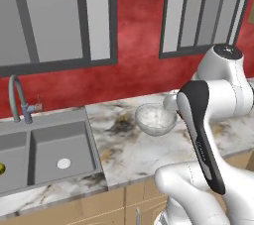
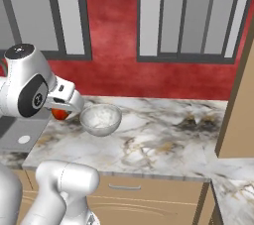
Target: Pick the apples from the cabinet and place them in one bowl. Pick the pear from the sink and place it in the other bowl.
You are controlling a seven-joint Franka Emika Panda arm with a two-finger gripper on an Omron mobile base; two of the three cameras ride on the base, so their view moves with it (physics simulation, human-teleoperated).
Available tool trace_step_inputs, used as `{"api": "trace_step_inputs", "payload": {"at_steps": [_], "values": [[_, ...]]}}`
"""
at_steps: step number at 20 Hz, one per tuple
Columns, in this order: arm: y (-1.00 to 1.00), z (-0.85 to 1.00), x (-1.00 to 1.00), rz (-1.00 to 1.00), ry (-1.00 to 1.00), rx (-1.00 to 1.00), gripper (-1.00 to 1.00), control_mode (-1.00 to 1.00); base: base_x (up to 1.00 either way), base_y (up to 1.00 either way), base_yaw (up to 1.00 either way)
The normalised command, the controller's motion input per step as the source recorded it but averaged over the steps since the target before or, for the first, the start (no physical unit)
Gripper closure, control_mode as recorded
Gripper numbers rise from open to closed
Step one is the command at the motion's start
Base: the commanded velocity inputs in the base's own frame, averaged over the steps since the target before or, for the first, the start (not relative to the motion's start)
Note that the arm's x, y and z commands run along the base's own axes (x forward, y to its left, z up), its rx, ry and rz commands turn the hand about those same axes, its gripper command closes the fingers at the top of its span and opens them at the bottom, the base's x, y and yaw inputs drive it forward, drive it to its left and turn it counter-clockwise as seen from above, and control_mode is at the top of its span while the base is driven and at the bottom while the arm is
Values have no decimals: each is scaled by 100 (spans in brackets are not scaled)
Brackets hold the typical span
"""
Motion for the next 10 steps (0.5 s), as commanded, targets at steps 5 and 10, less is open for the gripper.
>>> {"api": "trace_step_inputs", "payload": {"at_steps": [5,10], "values": [[-3,-10,39,0,1,1,100,-100,0,0,0],[-26,-20,89,1,1,6,100,-100,0,0,0]]}}
